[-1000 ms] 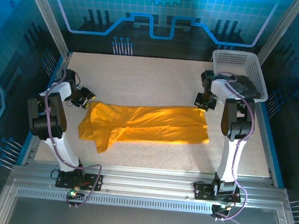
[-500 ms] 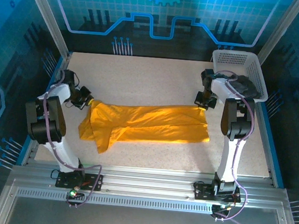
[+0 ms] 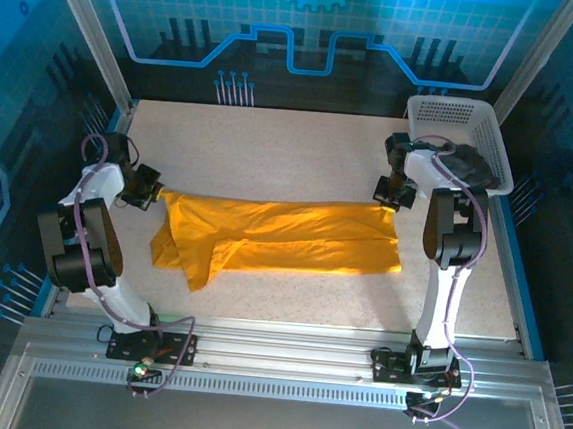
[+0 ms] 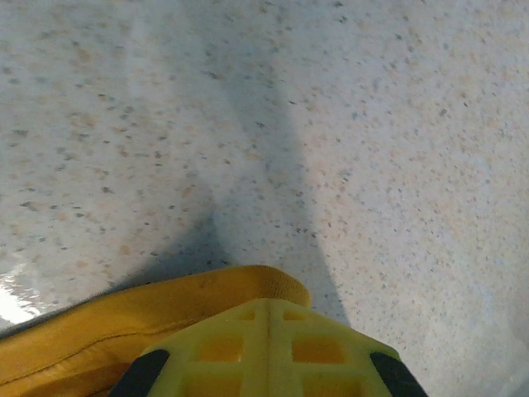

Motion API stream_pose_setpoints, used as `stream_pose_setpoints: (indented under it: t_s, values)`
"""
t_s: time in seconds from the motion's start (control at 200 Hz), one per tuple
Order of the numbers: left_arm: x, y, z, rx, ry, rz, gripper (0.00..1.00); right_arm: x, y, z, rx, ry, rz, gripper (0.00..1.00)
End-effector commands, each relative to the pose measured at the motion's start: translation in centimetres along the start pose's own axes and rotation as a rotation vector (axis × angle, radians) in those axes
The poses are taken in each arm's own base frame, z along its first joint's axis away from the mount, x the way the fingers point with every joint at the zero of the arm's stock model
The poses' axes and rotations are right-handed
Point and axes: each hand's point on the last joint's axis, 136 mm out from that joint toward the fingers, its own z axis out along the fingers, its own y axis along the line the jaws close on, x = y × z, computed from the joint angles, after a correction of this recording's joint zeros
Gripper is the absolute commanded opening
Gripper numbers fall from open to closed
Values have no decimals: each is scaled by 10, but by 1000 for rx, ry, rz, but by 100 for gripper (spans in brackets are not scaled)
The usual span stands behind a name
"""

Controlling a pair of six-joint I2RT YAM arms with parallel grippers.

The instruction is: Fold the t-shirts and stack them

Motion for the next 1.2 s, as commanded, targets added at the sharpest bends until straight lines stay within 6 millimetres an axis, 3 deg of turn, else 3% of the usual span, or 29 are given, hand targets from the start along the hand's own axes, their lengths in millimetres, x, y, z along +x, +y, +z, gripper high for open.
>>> stream_pose_setpoints:
  t_s: [0.0, 0.265, 0.49, 0.645, 0.785, 0.965, 1.065, 1.195]
  values:
    - [-20, 6, -3, -40, -51, -93, 0, -1, -11, 2, 54, 9, 35, 0]
    - [-39, -21, 7, 27, -55, -79, 0, -1, -13, 5, 60, 14, 71, 0]
    - [-45, -10, 23, -13, -30, -159, 0, -5, -15, 4, 68, 7, 114, 0]
    - [-51, -19, 36, 31, -13, -194, 0, -8, -14, 8, 70, 14, 124, 0]
    - [-56, -23, 39, 22, -6, -165, 27, -12, -10, 7, 49, 4, 122, 0]
    - [-52, -29, 31, 50, -4, -88, 53, -16, -2, 5, 21, 0, 96, 0]
    - [-33, -41, 39, 102, 85, -20, 55, -16, 0, 5, 19, 3, 89, 0]
    - [-8, -25, 50, -34, 187, 74, 53, -15, 0, 7, 19, 10, 87, 0]
